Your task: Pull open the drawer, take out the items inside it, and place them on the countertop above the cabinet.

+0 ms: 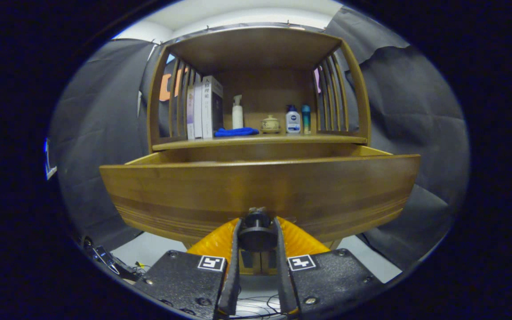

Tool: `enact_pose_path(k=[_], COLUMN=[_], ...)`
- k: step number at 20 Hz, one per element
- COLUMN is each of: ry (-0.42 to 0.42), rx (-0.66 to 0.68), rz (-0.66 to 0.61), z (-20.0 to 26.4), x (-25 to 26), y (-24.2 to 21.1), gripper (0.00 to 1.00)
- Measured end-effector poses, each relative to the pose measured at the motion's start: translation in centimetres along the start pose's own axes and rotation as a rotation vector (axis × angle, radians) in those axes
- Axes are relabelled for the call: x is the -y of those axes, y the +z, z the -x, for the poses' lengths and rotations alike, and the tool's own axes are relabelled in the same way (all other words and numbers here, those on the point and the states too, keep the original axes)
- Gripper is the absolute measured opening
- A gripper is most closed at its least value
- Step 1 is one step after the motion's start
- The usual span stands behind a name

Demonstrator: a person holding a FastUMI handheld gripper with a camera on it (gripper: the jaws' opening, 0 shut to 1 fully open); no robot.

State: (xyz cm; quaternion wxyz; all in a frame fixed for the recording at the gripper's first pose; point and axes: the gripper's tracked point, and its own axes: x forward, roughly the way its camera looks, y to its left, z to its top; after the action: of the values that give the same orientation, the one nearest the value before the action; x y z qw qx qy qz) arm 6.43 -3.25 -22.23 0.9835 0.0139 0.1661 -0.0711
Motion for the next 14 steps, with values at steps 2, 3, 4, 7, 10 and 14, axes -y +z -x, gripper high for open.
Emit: enact_pose_path(k=[2, 3, 4, 7, 10, 14], ry=[0.01, 0.017, 0.022, 0.039, 0.046, 0.038], rx=[-0.004, -0.009, -0.013, -0.025, -0.036, -0.044], rz=[0.002, -0.008, -0.019, -0.013, -0.01, 0.009], z=[1.0, 1.6, 2.1, 3.2, 3.8, 3.7], x=[-0.1, 0.0, 0.1, 0.2, 0.2, 0.2], y=[-0.4, -0.6, -0.8, -1.3, -1.6, -1.8], gripper=[0.38, 0.38, 0.38, 0.38, 0.38, 0.38])
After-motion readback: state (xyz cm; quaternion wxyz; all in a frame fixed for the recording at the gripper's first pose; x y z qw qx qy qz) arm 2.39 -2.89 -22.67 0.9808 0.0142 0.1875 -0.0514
